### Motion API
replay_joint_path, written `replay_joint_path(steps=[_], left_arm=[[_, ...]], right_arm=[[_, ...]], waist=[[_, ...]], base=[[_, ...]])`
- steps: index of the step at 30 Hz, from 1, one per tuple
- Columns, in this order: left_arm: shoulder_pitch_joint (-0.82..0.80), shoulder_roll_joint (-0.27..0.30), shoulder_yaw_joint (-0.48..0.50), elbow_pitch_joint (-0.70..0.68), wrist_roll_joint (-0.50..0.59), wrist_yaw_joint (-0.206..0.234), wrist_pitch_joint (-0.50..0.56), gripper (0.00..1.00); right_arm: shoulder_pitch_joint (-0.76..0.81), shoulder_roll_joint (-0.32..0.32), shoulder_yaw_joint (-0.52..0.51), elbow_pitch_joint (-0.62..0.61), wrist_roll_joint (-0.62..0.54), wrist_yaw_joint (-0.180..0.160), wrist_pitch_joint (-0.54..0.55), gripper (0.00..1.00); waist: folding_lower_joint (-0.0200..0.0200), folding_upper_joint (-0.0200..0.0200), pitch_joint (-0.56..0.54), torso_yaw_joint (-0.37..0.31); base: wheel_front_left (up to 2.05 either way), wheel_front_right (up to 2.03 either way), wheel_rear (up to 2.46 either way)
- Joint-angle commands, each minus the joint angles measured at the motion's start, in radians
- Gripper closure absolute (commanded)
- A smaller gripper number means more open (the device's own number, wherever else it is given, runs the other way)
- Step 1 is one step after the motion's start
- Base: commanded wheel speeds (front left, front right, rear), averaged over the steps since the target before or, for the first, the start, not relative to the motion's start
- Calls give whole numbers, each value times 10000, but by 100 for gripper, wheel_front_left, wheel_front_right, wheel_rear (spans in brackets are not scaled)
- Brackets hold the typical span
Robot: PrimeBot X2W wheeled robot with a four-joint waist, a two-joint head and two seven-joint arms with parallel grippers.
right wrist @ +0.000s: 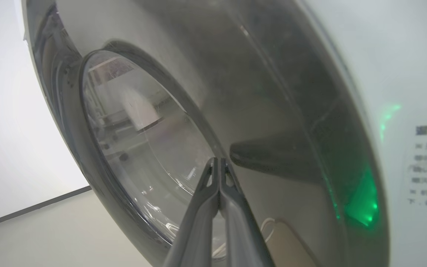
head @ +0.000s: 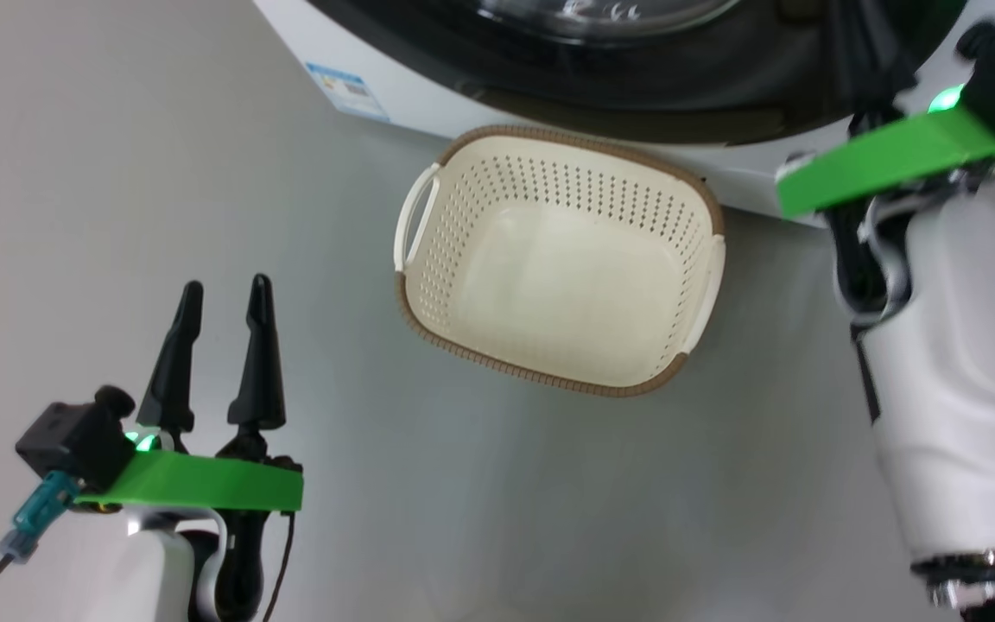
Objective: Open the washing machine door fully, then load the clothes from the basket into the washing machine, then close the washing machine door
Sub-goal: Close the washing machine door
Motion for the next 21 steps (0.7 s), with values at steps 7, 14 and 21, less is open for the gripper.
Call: replay_joint_path(steps=[7,14,21], left_arm=[[539,574,540,240,110,-25,-63,0],[917,1026,711,770,90,-25,-63,0],[1268,1424,813,986,184,-25,-63,0]], right_arm=[[1655,289,1004,-18,419,-36,-46,1],[3017,160,1488,126,846,-36,-46,0],[4223,97,1369,3,1028,-36,-46,0]], waist=[[0,-1,-1041,-560],[0,-1,-1891,-1063],[0,-1,-2627,-1716]], base=[[0,0,0],[0,0,0],[0,0,0]])
